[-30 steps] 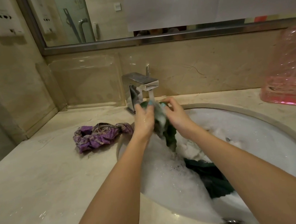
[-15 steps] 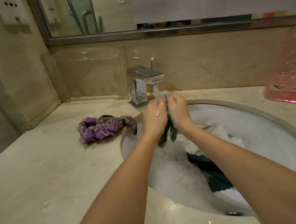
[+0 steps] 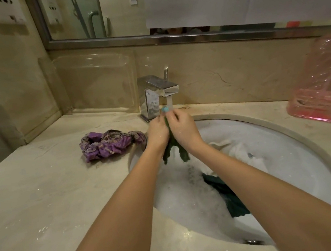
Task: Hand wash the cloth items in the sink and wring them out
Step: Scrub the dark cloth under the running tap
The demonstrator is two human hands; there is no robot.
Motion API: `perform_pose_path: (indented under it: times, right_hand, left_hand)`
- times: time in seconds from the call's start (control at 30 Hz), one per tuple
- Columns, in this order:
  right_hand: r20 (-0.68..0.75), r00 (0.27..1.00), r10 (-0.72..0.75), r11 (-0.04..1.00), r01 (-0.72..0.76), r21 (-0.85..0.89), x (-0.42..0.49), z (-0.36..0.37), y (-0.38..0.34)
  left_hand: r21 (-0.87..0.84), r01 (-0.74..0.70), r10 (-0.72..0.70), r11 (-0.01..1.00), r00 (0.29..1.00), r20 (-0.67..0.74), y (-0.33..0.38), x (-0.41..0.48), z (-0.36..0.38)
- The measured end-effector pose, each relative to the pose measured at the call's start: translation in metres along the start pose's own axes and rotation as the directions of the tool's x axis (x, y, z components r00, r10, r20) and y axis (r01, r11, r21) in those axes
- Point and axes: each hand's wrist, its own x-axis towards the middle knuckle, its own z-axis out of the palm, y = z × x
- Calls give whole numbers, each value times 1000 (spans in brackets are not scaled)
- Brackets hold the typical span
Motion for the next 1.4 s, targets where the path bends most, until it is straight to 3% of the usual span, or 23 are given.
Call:
perform_pose_path:
  times: [0.13,0.27,0.4,0.5,0.6,0.67,0.73,0.83,0.9,1.0,1.07,1.13,1.23,1.3,1.4]
  right_hand:
    - [25,999,45,984,-40,-171,13,-5,0]
    - [-36,970,242,968,-239,82,18,-24,4]
    - [99,910,403,812,-405,420,21,-51,20]
    - [91,913,397,814,-396,425,23,-55,23]
    - [69,926,370,814,-359,456,26,-58,24]
    - [74,942,327,821,-322,472,25,-59,22]
    - [33,961,274,903,-269,336,24,-56,18]
    - [-11,985,170,985,-169,36,25,-52,21]
    - [-15,980,197,980,-196,29,25,-52,24]
    - [13,974,227,967,-227,117,26,-50,18]
    - [20,980,200,969,-200,143,25,-45,11]
    - [13,983,184,976,-184,118,21,-39,5]
    - [88,991,104,994,-105,8,8,-19,-1]
    - [93,994,51,997,-45,-65,5,-4,-4]
    - [-63,993,104,991,-109,-83,11,1,-1]
  left_hand:
    - [96,-118,123,988,991,-56,4,-3,-2]
    - [109,-25,28,994,999,-20,-5,-4,-8]
    - [49,46,-47,998,999,4,-6,-3,-16]
    - [-77,89,-80,993,991,104,-4,-4,-18]
    - [-219,152,-137,964,987,84,-5,-3,-19]
    - [-200,158,-148,967,987,63,-7,-1,-18]
    - [-133,156,-147,979,986,79,-8,0,-18]
    - [-195,165,-149,967,984,98,-9,2,-16]
    - [-221,178,-147,959,978,150,-6,0,-15]
    - [-95,223,-180,970,925,334,-3,-6,-13]
    - [-55,179,-146,982,913,381,-3,-7,-9]
    - [-108,100,-68,989,961,268,0,-7,-4]
    - [-40,9,-7,999,1000,27,3,-4,-2]
    - [-42,0,0,999,1000,-1,-2,-2,-1]
    - [-59,-9,7,998,999,-41,2,-15,5]
